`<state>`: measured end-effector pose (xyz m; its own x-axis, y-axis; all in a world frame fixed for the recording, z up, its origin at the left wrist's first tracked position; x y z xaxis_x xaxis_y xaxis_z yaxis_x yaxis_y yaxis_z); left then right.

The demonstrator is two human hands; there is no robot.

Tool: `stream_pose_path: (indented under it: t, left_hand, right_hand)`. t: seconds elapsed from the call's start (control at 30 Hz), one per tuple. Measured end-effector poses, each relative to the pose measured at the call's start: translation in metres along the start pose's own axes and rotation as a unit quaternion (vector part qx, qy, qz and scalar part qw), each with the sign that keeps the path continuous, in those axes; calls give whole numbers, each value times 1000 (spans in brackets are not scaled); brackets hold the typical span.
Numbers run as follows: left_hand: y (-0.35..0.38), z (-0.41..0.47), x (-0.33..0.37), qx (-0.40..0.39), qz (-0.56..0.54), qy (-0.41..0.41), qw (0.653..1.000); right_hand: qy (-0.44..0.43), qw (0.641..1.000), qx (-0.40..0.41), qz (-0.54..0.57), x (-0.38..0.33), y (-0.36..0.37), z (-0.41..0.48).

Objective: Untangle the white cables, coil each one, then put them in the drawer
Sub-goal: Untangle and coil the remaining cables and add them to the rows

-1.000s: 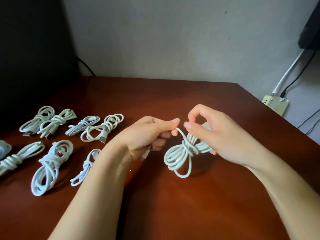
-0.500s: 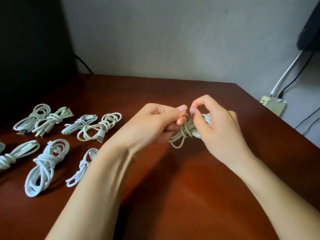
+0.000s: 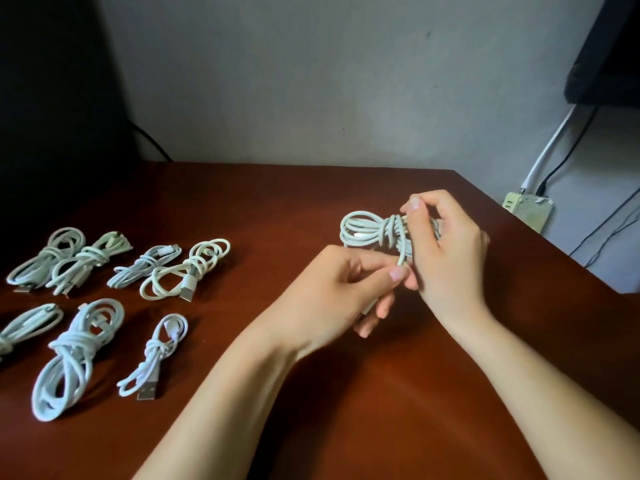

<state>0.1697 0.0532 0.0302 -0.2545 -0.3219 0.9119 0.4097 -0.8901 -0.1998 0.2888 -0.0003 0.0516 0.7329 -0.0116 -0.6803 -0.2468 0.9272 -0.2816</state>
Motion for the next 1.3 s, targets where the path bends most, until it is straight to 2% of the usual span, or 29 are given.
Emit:
stream_pose_path:
  t: [0.17, 0.33, 0.4, 0.5, 0.67, 0.8, 0.97, 1.13, 1.3]
  left_hand:
    - [5, 0, -16, 2, 88, -49, 995]
    - [2, 1, -25, 14, 58, -95, 994]
    - [-3, 1, -28, 18, 28, -107, 994]
    - [-13, 2, -29, 36, 10, -106, 994]
    - [-28, 0, -31, 64, -22, -97, 993]
    - [-37, -3, -34, 102, -102, -81, 986]
    - [-43, -4, -30, 94, -155, -51, 982]
    - [-57, -8, -25, 133, -94, -24, 986]
    - [-65, -10, -21, 193, -33, -14, 981]
  right_hand:
    - [143, 982, -35, 116, 9, 4, 1]
    - [314, 906, -86, 271, 12, 15, -9]
    - [355, 874, -104, 314, 10, 18, -12]
    - [386, 846, -118, 349, 9, 18, -13]
    - [393, 819, -172, 381, 5, 23, -16]
    - [349, 828, -249, 362, -5, 25, -17]
    - [313, 838, -316, 315, -14, 26, -19]
    - [267, 841, -398, 252, -19, 30, -26]
    - [248, 841, -432, 210, -21, 32, -27]
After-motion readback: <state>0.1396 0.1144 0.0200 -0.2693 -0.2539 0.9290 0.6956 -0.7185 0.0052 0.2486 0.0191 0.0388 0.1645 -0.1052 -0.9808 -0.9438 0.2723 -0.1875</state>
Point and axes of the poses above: each hand's wrist, its own z-axis towards the middle knuckle, its own y-axis out of the palm, x = y × z, the point moved 6 cm from there along z, towards the middle knuckle, and after that the axes turned 7 degrees about y, right-handed, at the moved point
